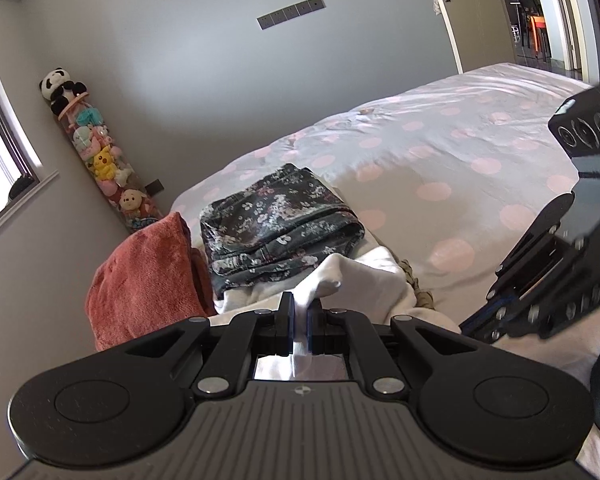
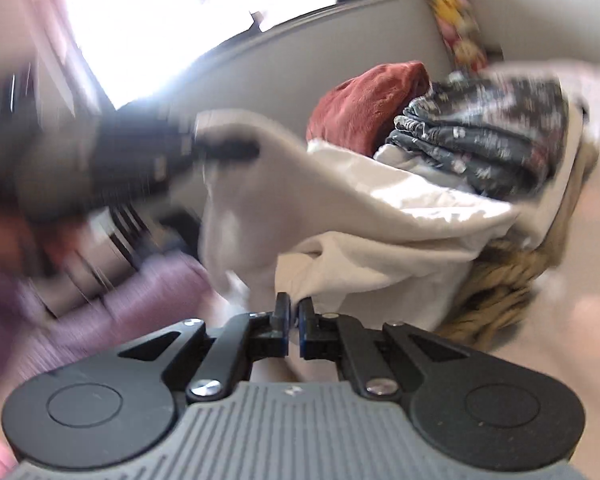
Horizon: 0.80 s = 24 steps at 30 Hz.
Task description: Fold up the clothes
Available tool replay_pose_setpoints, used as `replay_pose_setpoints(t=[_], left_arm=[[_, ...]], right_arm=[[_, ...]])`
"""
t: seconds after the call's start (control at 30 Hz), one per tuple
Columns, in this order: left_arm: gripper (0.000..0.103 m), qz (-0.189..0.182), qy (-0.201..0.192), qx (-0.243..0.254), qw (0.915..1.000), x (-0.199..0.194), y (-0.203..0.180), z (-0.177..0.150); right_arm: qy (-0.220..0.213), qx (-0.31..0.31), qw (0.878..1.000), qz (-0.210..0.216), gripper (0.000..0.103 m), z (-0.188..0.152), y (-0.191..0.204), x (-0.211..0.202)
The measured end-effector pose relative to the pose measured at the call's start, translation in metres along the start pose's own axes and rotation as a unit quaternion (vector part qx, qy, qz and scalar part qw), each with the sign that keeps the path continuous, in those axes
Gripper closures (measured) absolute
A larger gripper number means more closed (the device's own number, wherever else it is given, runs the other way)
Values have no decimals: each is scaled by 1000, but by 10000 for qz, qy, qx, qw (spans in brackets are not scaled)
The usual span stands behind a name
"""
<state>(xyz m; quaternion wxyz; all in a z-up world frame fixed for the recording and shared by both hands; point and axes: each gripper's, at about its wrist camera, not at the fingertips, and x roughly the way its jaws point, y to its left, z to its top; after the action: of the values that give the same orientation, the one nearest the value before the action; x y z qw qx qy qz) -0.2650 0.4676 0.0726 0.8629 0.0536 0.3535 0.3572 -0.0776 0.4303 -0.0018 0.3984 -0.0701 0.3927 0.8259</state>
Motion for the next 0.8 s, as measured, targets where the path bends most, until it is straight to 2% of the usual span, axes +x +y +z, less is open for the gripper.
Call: replay_pose_setpoints(t=[0.07, 0.17, 0.37, 0.5, 0.6, 0.7, 0.8], left_arm=[[99, -78, -48, -86, 9999, -1, 3, 0], [99, -181, -105, -189, 9996, -2, 5, -2], [99, -299, -125, -227, 9992, -3, -13, -18], [99, -378, -139, -252, 9989, -3, -25, -29], [99, -402, -184, -298, 9986, -4, -22, -28], [99, -434, -229, -358, 9982, -5, -18, -26], [99, -440, -248, -403, 9979, -5, -15, -25]], right_arm=[[-87, 831, 9960, 313, 98, 5, -14, -2], [-142, 1708, 9839, 513, 98, 5, -31, 0], [-35, 1932, 9807, 296, 98, 2, -34, 6], [229, 1751, 9842, -114, 98, -6, -34, 0], [385, 1387, 9867, -752, 97, -19, -35, -3], [440, 765, 9863, -1397, 96, -30, -30, -6], [369, 57, 9827, -1813, 92, -40, -16, -7]])
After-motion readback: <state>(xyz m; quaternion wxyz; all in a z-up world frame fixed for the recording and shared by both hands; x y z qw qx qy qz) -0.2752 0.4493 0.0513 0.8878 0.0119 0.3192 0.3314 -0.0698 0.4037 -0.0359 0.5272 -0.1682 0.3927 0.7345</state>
